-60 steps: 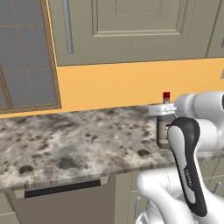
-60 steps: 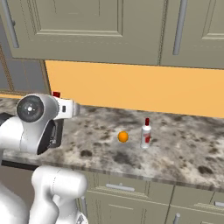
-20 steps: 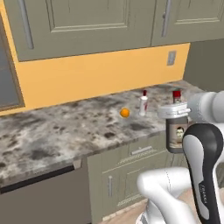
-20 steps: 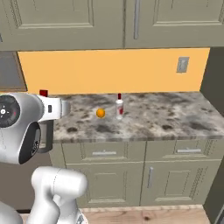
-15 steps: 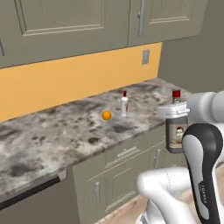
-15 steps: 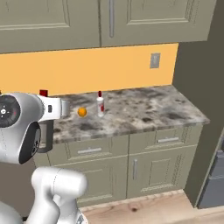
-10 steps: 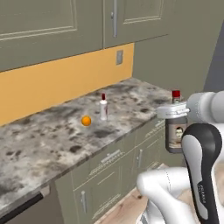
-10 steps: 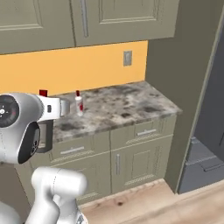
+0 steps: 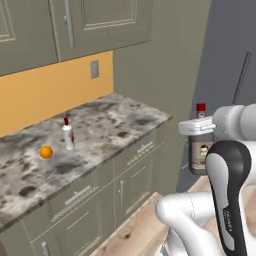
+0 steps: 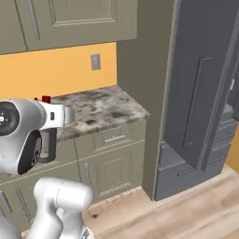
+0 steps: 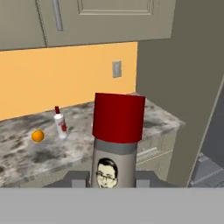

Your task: Place the liquors on the top shelf of the fridge to keep them out of children's reach, and place the orange on lower shelves for easy access.

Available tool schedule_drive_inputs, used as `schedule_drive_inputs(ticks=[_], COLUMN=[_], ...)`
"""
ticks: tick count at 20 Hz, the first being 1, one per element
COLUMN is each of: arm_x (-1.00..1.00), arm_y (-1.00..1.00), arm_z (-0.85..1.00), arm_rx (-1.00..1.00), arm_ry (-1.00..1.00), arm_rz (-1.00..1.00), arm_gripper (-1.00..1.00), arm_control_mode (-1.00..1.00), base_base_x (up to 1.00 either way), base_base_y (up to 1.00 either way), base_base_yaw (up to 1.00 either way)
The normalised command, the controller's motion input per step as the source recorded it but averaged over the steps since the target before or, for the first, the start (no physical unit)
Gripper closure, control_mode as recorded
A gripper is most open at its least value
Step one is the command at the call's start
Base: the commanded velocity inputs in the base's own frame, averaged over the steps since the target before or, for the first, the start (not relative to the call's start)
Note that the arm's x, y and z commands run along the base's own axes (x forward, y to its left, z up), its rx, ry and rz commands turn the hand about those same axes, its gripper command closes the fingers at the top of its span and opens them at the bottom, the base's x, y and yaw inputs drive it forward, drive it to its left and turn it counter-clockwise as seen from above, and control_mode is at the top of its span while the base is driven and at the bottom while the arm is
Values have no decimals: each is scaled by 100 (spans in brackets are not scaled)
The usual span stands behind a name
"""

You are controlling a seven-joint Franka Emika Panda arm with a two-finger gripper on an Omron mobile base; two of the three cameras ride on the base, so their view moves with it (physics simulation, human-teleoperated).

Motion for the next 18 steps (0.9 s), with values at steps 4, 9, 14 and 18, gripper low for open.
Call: schedule_drive_inputs(ticks=[4,9,14,18], arm_x=[0,0,0,0], arm_y=[0,0,0,0], arm_z=[0,0,0,0], arm_rx=[0,0,0,0], arm_ry=[0,0,0,0], arm_rz=[0,0,0,0], arm_gripper=[100,100,100,100], arm_control_mode=[100,100,100,100], base_base_x=[10,13,16,12], base_base_y=[-100,-98,-94,-86], base_base_yaw=[-12,-4,0,0])
